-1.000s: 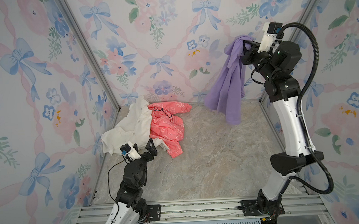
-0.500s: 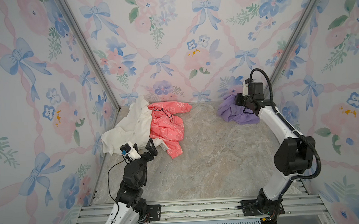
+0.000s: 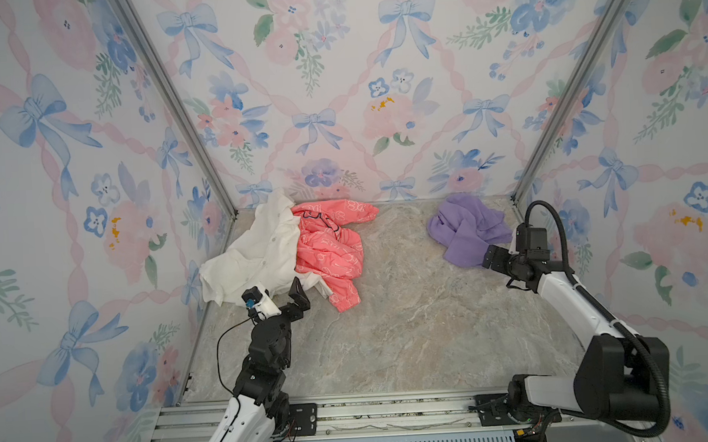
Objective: Pick out a specific cloth from the pile
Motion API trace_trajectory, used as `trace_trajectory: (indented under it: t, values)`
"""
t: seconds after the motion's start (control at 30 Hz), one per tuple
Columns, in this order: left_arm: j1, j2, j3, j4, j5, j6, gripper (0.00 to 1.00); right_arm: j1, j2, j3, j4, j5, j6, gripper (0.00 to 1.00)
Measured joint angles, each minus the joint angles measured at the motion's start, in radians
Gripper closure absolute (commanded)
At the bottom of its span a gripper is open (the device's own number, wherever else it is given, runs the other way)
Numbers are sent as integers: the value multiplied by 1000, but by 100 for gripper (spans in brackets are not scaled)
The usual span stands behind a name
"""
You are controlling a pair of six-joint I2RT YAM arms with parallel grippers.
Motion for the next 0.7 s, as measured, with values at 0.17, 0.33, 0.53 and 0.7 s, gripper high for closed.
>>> trace_trajectory:
  t: [0.17,0.33,0.53,0.7]
  values:
    - [0,53,-56,130,-73,96,2,2,-256,-151,104,-7,-27,3]
    - [14,194,-133,347,-115,206,2,7,-402,-352,306,12,-76,3]
    - [90,477,-140,613,-84,293,2,8,-241,-451,525,63,-142,3]
    - [126,703,-138,797,-37,329,2,51,-21,-491,821,89,-215,3]
